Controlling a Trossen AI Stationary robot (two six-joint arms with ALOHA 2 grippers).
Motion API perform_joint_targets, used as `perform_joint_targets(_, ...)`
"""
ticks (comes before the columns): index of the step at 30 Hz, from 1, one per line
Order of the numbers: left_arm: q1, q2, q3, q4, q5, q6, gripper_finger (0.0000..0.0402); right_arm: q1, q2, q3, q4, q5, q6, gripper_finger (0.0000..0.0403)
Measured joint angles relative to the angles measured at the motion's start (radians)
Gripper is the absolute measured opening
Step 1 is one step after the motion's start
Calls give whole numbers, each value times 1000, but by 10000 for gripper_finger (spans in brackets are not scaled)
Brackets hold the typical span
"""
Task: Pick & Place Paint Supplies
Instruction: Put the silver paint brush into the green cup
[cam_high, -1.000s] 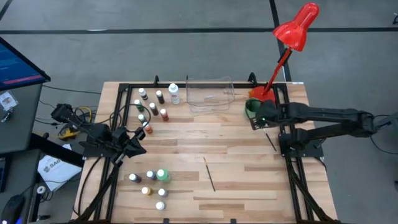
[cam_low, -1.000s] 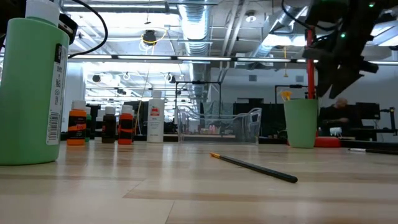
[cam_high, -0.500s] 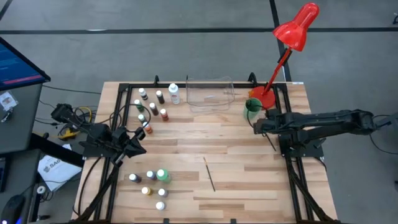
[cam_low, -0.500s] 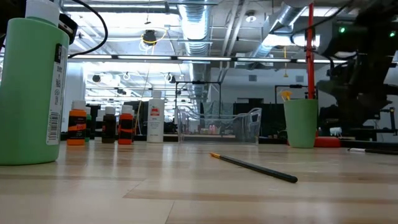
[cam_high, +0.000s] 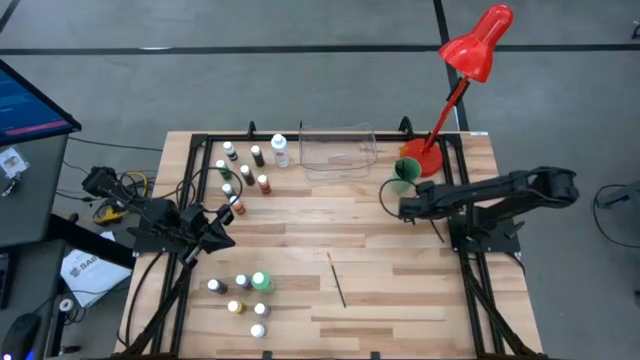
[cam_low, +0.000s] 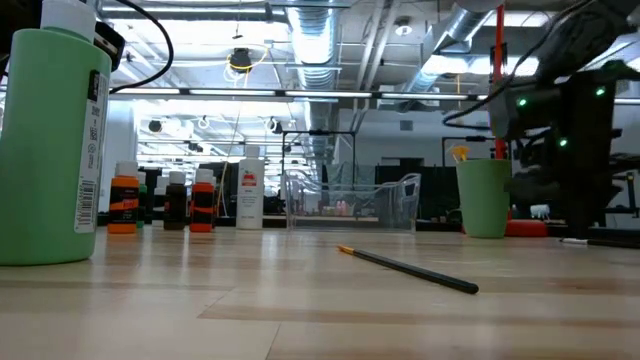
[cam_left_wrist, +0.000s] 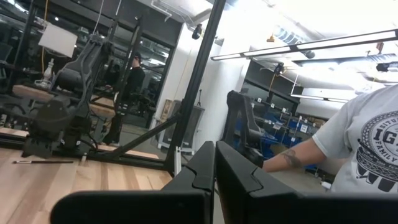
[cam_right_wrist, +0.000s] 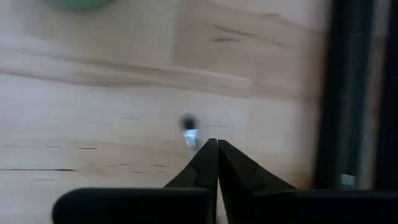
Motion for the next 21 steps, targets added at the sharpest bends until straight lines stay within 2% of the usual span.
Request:
perform_joint_targets(6, 0, 0, 0, 0, 0, 0, 2, 42, 98, 30, 112, -15, -42, 7)
perform_joint_targets(11, 0, 0, 0, 0, 0, 0, 2, 114, 112, 106, 142, -92, -67, 3)
perform_joint_targets(18, 0, 0, 0, 0, 0, 0, 2, 195, 117, 144, 261, -120, -60, 2)
perform_joint_targets(21, 0, 0, 0, 0, 0, 0, 2, 212, 109, 144, 257, -135, -19, 4)
